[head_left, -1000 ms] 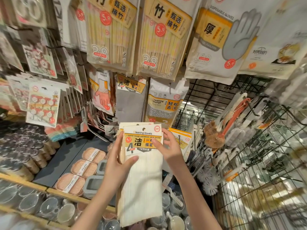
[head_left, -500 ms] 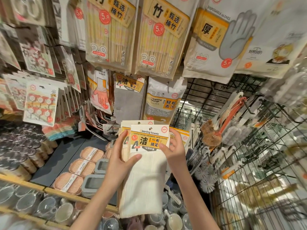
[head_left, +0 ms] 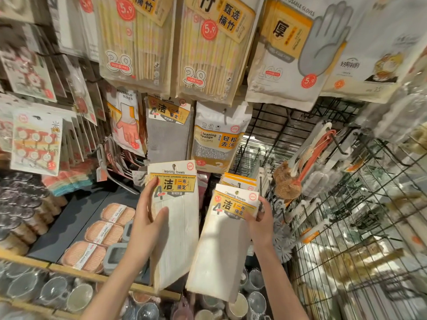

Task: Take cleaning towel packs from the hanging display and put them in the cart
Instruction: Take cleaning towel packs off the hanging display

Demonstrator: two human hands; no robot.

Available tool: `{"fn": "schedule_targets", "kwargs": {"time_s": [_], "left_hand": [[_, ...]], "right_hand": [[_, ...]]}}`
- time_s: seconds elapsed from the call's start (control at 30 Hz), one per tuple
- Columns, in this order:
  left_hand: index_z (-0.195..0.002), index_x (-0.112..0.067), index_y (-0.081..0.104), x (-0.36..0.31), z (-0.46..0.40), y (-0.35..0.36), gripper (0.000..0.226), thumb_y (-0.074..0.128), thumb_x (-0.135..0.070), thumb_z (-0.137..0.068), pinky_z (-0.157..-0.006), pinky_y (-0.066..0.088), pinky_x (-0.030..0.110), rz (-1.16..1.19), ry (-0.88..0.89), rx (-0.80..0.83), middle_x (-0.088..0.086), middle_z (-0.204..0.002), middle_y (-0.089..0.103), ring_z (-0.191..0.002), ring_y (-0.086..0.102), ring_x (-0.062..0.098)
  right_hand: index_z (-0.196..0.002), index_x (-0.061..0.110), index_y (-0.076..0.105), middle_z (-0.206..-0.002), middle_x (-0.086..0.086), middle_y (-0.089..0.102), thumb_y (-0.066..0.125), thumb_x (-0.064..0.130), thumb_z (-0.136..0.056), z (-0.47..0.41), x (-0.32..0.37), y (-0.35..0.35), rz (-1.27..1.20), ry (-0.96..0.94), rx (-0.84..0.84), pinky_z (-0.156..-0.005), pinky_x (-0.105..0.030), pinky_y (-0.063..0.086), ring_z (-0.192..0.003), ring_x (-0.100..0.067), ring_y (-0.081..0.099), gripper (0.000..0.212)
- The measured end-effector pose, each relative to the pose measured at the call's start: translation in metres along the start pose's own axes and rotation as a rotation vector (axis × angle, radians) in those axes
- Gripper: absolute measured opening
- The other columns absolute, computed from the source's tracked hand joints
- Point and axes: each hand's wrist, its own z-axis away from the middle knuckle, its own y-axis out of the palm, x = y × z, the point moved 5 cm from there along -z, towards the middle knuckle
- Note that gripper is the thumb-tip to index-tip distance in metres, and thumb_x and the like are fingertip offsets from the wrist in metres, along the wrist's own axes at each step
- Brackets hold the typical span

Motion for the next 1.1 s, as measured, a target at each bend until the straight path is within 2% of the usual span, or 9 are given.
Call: {"fn": "schedule_targets", "kwargs": {"time_s": [0.17,0.27,0.4,0.53,0.67,0.83,0.93,1.03,1.1], "left_hand": [[-0.139,-0.036,0.031,0.0,-0.003,0.0,0.069,0.051,0.007,-0.09,-0.097,0.027,-0.001,-0.004,-0.001,0.0,-0.053,-0.125,0.034,-0.122,0.031,-0.023],[-0.138,-0.04,0.031,0.003,-0.006,0.0,0.069,0.052,0.005,-0.09,-0.101,0.031,0.013,0.003,-0.023,-0.004,-0.051,-0.125,0.036,-0.121,0.035,-0.021],[-0.136,-0.044,0.032,0.007,-0.008,0.0,0.071,0.054,0.005,-0.089,-0.107,0.033,0.029,-0.01,-0.032,-0.002,-0.048,-0.127,0.038,-0.125,0.036,-0.014],[-0.135,-0.044,0.032,0.01,-0.01,0.0,0.071,0.054,0.006,-0.089,-0.112,0.03,0.036,-0.029,-0.026,-0.001,-0.05,-0.126,0.037,-0.126,0.035,-0.015],[-0.133,-0.048,0.033,0.011,-0.011,0.0,0.073,0.055,0.005,-0.089,-0.111,0.032,0.045,-0.026,-0.041,-0.003,-0.048,-0.128,0.037,-0.132,0.037,0.002],[-0.132,-0.049,0.033,0.011,-0.012,0.002,0.072,0.055,0.004,-0.089,-0.11,0.033,0.044,-0.026,-0.057,-0.01,-0.047,-0.128,0.038,-0.129,0.038,-0.001],[-0.135,-0.045,0.033,0.012,-0.012,0.001,0.071,0.055,0.003,-0.089,-0.111,0.031,0.041,-0.046,-0.062,-0.011,-0.044,-0.132,0.036,-0.126,0.035,-0.015],[-0.136,-0.047,0.032,0.014,-0.012,-0.001,0.071,0.055,0.001,-0.09,-0.111,0.032,0.045,-0.056,-0.086,-0.019,-0.039,-0.137,0.034,-0.132,0.035,-0.004],[-0.133,-0.051,0.032,0.014,-0.012,-0.002,0.071,0.055,0.0,-0.09,-0.111,0.032,0.044,-0.055,-0.094,-0.022,-0.041,-0.135,0.035,-0.129,0.036,-0.006]], "right_hand": [[-0.117,0.028,0.044,-0.119,-0.007,0.058,0.059,-0.01,-0.084,-0.026,-0.016,-0.01,-0.041,0.062,-0.033,-0.089,-0.04,0.051,-0.104,-0.023,0.059,0.051],[-0.116,0.028,0.045,-0.122,-0.009,0.057,0.06,-0.011,-0.082,-0.039,-0.028,-0.006,-0.018,0.073,-0.041,-0.091,-0.047,0.051,-0.106,-0.025,0.058,0.053],[-0.114,0.025,0.044,-0.113,-0.009,0.058,0.058,-0.013,-0.082,-0.053,-0.037,0.0,-0.001,0.082,-0.016,-0.089,-0.046,0.049,-0.103,-0.026,0.057,0.052],[-0.112,0.026,0.043,-0.114,-0.01,0.059,0.058,-0.012,-0.082,-0.063,-0.046,0.002,0.048,0.09,-0.024,-0.089,-0.047,0.05,-0.104,-0.028,0.058,0.05],[-0.113,0.029,0.042,-0.106,-0.006,0.062,0.058,-0.01,-0.081,-0.068,-0.05,0.004,0.102,0.094,-0.033,-0.083,-0.046,0.051,-0.097,-0.025,0.059,0.053],[-0.108,0.016,0.036,-0.09,0.003,0.056,0.051,-0.009,-0.085,-0.072,-0.049,0.008,0.226,0.043,-0.087,-0.056,-0.03,0.04,-0.072,-0.019,0.054,0.038],[-0.096,0.013,0.039,-0.076,0.012,0.047,0.05,-0.01,-0.085,-0.073,-0.049,0.012,0.3,0.009,-0.112,-0.058,-0.03,0.035,-0.071,-0.021,0.049,0.028],[-0.092,0.013,0.041,-0.079,0.011,0.048,0.051,-0.009,-0.085,-0.078,-0.051,0.014,0.283,0.004,-0.137,-0.06,-0.03,0.035,-0.074,-0.021,0.049,0.026],[-0.093,0.016,0.042,-0.085,0.004,0.052,0.051,-0.007,-0.087,-0.082,-0.05,0.016,0.289,0.007,-0.151,-0.06,-0.029,0.036,-0.076,-0.022,0.052,0.026]]}}
